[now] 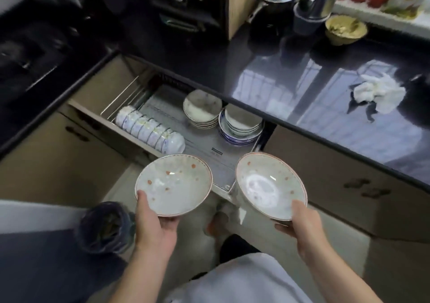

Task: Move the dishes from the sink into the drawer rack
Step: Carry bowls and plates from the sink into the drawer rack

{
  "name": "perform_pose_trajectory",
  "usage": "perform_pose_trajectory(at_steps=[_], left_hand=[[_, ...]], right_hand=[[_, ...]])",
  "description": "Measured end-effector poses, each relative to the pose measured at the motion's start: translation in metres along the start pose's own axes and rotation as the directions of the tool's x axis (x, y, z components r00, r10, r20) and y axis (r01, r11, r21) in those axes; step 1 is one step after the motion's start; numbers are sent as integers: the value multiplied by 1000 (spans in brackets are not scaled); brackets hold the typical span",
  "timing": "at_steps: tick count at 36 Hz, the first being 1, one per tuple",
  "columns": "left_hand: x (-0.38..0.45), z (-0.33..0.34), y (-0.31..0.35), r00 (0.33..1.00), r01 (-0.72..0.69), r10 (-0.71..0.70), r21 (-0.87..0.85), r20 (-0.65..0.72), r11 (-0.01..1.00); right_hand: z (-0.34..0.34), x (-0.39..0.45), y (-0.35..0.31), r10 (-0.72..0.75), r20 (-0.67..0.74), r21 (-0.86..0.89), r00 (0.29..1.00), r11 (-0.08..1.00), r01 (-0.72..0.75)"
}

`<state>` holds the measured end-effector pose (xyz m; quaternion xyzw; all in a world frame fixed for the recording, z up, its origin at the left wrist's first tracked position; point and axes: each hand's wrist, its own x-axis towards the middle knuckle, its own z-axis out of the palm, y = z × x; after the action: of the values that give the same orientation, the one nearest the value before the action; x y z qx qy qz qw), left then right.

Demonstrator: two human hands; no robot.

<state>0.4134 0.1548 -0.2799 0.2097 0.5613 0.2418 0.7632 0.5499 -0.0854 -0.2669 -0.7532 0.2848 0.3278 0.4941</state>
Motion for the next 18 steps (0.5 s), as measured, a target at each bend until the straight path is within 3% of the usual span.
perform_pose_trajectory(at_steps=[11,18], left_hand=[[110,50,91,994,-84,91,116,-56,990],[169,60,130,968,-174,201,171,-151,970]], right_hand=[[126,65,-88,-14,139,-358,990,932,63],[211,100,-116,17,197,-454,980,888,76]])
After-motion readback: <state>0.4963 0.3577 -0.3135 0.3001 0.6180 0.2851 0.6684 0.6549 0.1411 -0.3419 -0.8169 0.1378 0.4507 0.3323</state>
